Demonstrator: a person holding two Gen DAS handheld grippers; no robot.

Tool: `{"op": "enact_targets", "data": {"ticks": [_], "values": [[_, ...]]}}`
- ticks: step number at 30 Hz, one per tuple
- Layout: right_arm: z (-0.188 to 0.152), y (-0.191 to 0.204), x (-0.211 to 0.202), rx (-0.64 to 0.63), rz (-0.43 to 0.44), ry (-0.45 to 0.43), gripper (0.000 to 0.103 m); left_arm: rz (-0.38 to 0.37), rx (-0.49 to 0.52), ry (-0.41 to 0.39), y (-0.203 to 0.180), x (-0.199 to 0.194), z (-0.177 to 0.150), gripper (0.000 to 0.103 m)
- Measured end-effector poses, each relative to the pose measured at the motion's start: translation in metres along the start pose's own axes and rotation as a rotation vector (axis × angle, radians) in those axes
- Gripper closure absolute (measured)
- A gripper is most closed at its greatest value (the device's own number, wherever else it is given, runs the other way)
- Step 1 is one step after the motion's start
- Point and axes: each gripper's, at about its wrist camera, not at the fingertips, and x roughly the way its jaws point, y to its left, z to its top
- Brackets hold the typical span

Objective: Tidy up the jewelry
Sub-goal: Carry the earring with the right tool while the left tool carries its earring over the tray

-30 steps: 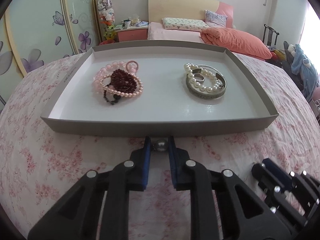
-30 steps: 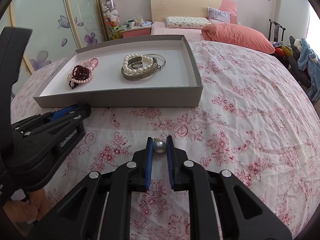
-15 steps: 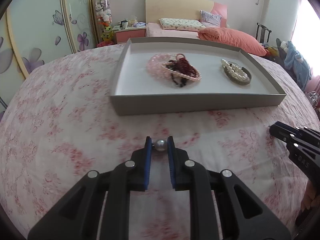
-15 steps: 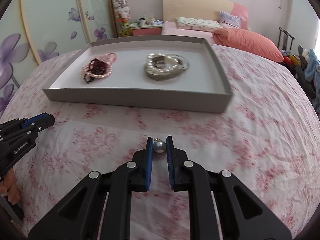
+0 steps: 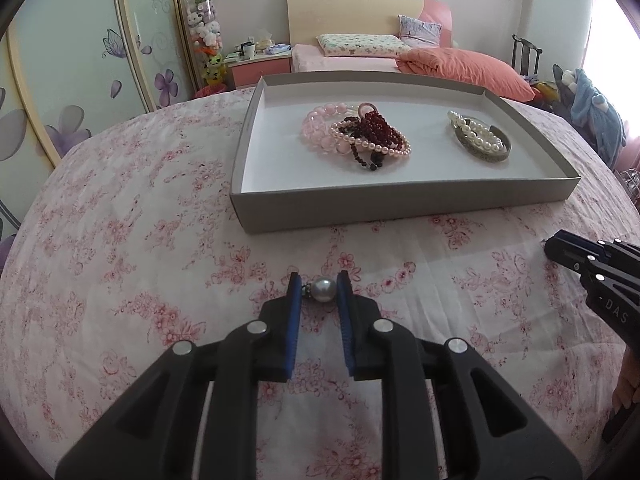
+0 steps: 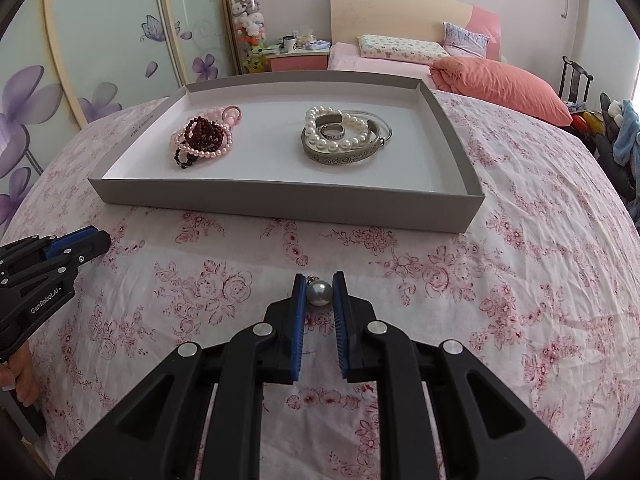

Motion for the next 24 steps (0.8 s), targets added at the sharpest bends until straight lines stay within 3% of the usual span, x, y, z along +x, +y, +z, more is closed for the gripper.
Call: {"op": "enact_targets", "data": {"ticks": [24], "values": [[-0.0014, 0.0042, -0.0008, 0.003, -0.005, 0.000, 0.089, 0.013, 0.012, 0.001, -0.0008, 0.0019, 0.0015, 0.084]]}}
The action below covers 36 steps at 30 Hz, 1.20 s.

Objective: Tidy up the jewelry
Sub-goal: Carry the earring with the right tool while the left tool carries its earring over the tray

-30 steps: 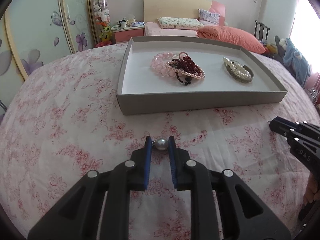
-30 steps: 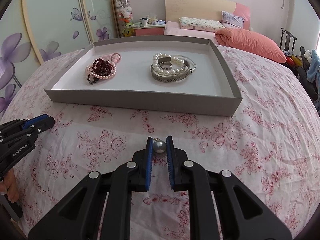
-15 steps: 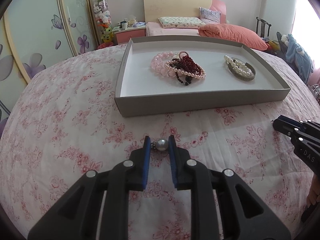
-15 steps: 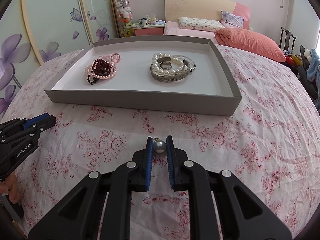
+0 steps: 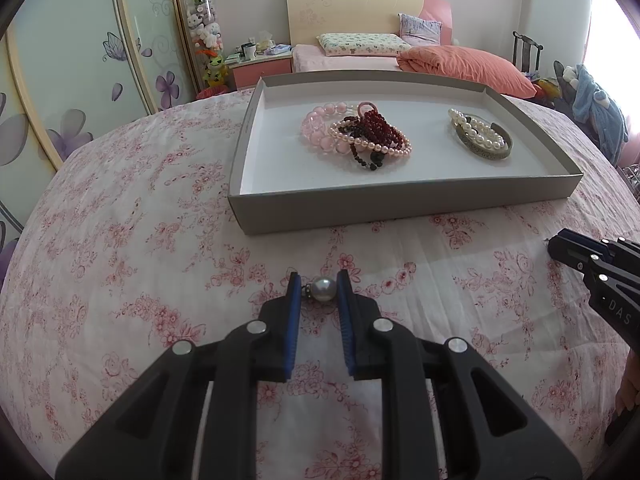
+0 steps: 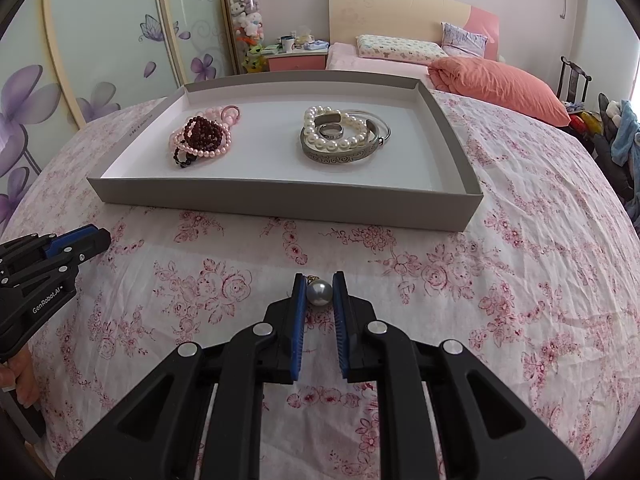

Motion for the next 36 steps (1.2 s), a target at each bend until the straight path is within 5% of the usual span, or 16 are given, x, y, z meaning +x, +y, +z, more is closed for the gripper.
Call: {"op": "enact_targets", "data": {"ticks": [9, 18, 27, 36], "values": [[-0.002, -0.009, -0.026, 0.051, 0.026, -0.102, 0.089, -0.044, -0.034, -0.046, 0.008, -0.012, -0.004, 0.087], [0.007, -0.002, -0.072, 0.046, 0.050, -0.299, 0.089, -0.104, -0.048, -0.246, 0.007, -0.065, -0.004, 0.087], [0.017, 0.004, -0.100, 0.051, 0.050, -0.457, 0.089, -0.045, -0.019, -0.406, -0.014, -0.104, 0.010, 0.087], [0.030, 0.008, -0.111, 0.048, 0.038, -0.521, 0.089, 0.001, -0.012, -0.469, -0.026, -0.118, 0.027, 0.087]]}}
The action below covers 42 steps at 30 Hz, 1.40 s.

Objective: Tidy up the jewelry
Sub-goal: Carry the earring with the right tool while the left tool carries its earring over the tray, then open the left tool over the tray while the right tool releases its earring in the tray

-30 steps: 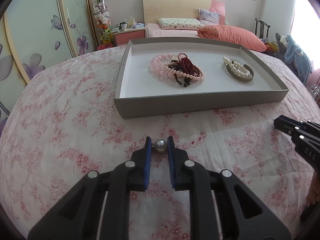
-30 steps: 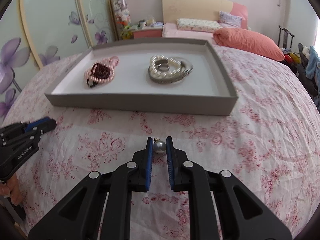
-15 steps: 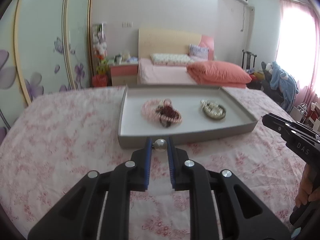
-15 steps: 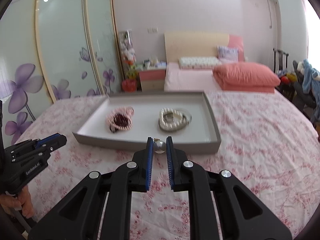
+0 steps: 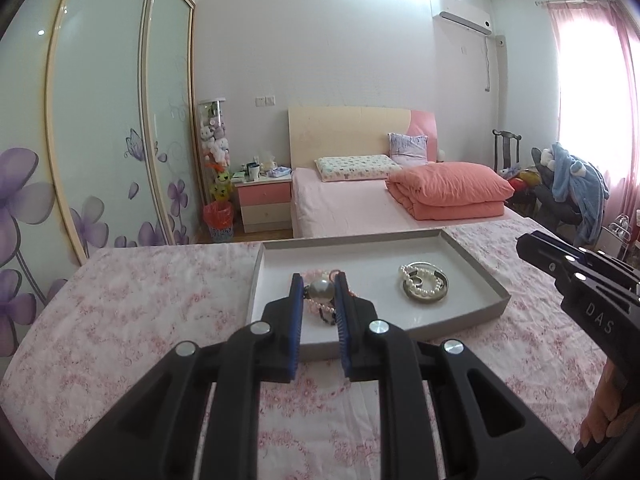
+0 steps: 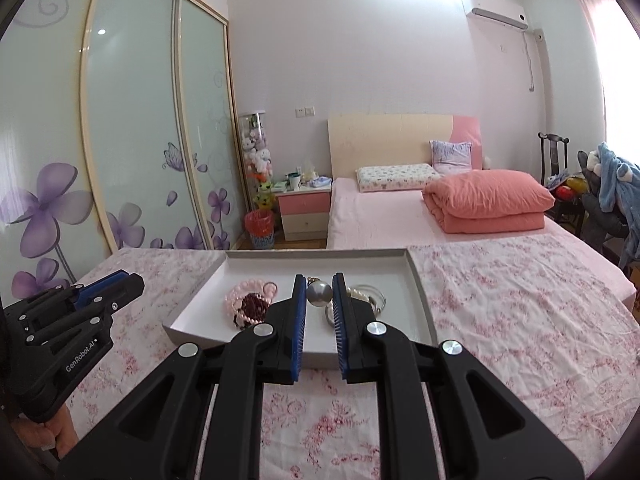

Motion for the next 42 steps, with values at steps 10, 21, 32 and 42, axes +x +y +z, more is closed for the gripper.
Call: {"op": "enact_targets", "data": {"ticks": [10, 21, 32, 42], "values": [[0.019, 0.000, 0.023, 0.005, -0.002, -0.027, 0.089, 0.008, -0.020, -0.017, 0.003, 0.019, 0.014, 0.087], [0.021, -0.008, 0.082, 0.033, 0.012, 0.032, 0.089, 0.002, -0.022, 0.029, 0.001, 0.078, 0.021, 0.087], [0.006, -0.023, 0.119, 0.108, 0.026, 0.133, 0.088, -0.042, -0.032, 0.106, 0.001, 0.126, 0.012, 0.081], [0.010, -0.041, 0.100, 0.176, 0.012, 0.117, 0.067, -0.032, -0.152, 0.087, 0.032, 0.114, 0.023, 0.061]]}}
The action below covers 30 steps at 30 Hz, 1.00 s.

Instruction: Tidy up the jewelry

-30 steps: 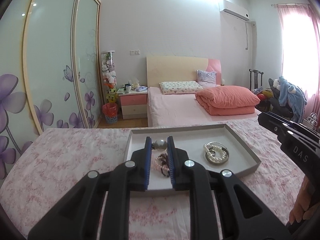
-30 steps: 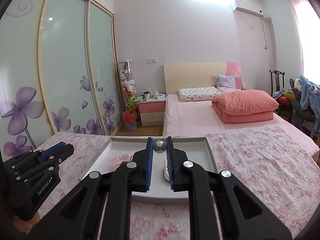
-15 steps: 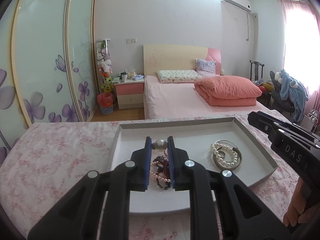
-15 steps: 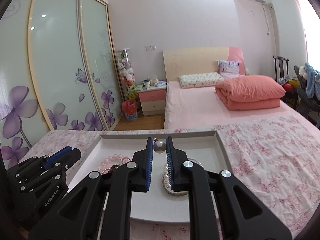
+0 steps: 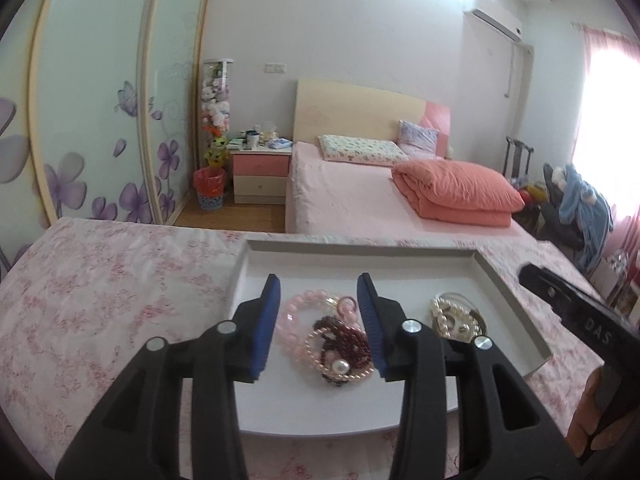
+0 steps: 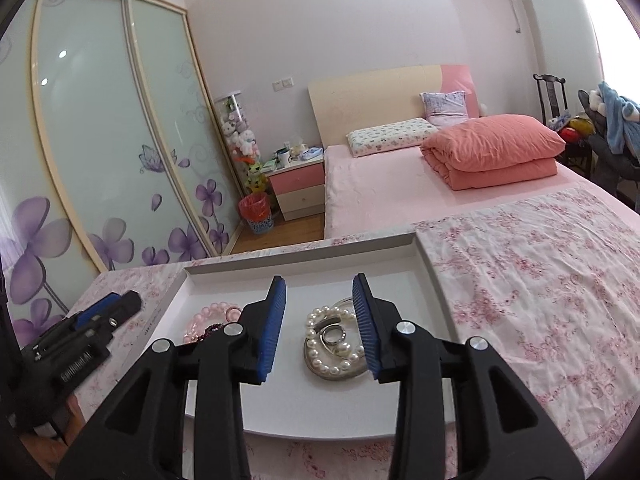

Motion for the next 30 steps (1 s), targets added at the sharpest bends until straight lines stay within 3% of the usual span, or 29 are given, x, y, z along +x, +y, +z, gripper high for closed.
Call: {"op": "enact_targets", "data": {"ticks": [8, 21, 30], "values": [[0.001, 0.008, -0.035, -0.006, 0.001, -0.027, 0.066, 0.024, -0.048, -0.061, 0.020, -0.051, 0.009, 0.052], [-0.033, 0.031, -0.112, -0.068, -0.022, -0.025, 0.041, 0.064, -0.066, -0.108, 0.043, -0.148, -0.030, 0.026], [-0.055, 0.044, -0.135, -0.137, -0.034, -0.019, 0.019, 0.087, 0.011, -0.095, 0.035, -0.176, -0.061, 0.006]]}}
